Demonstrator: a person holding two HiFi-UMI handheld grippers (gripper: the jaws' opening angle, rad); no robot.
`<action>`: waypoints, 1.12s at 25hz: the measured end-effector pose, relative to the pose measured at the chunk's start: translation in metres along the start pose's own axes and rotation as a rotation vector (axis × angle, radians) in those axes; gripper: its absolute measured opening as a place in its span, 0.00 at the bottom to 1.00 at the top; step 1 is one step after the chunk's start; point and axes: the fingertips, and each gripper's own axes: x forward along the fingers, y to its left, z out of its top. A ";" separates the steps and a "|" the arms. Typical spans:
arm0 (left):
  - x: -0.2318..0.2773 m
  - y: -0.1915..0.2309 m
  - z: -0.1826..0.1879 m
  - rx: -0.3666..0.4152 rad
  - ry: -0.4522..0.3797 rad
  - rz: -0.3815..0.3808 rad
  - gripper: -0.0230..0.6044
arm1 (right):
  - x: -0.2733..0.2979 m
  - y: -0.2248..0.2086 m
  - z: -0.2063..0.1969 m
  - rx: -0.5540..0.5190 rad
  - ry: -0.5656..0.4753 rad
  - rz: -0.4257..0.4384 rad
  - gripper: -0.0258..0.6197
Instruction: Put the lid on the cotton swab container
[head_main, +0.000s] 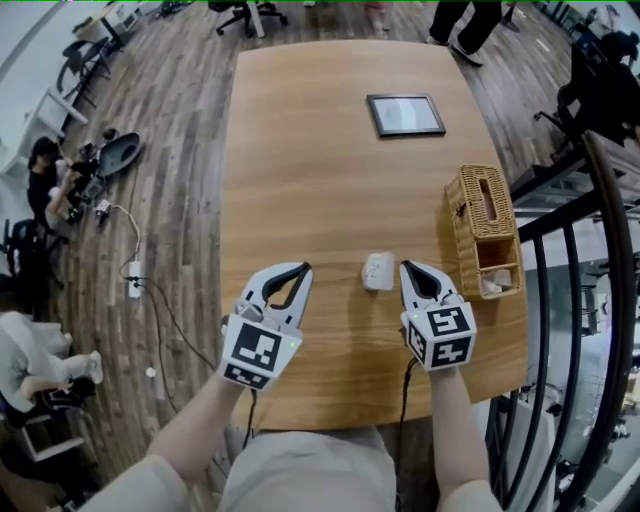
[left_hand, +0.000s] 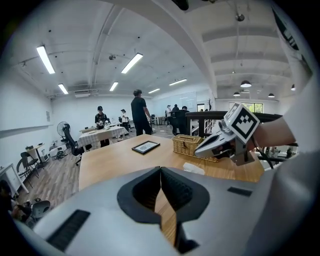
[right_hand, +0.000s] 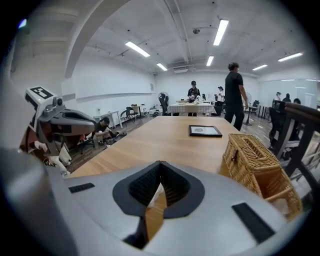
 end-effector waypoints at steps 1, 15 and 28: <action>-0.001 0.000 0.000 -0.004 0.003 0.001 0.07 | 0.004 0.001 -0.002 -0.012 0.009 0.006 0.08; -0.003 0.011 -0.037 -0.048 0.047 0.016 0.07 | 0.047 0.034 -0.034 -0.091 0.097 0.065 0.08; -0.021 0.008 -0.039 -0.046 0.049 0.024 0.07 | 0.047 0.039 -0.034 -0.130 0.088 0.007 0.08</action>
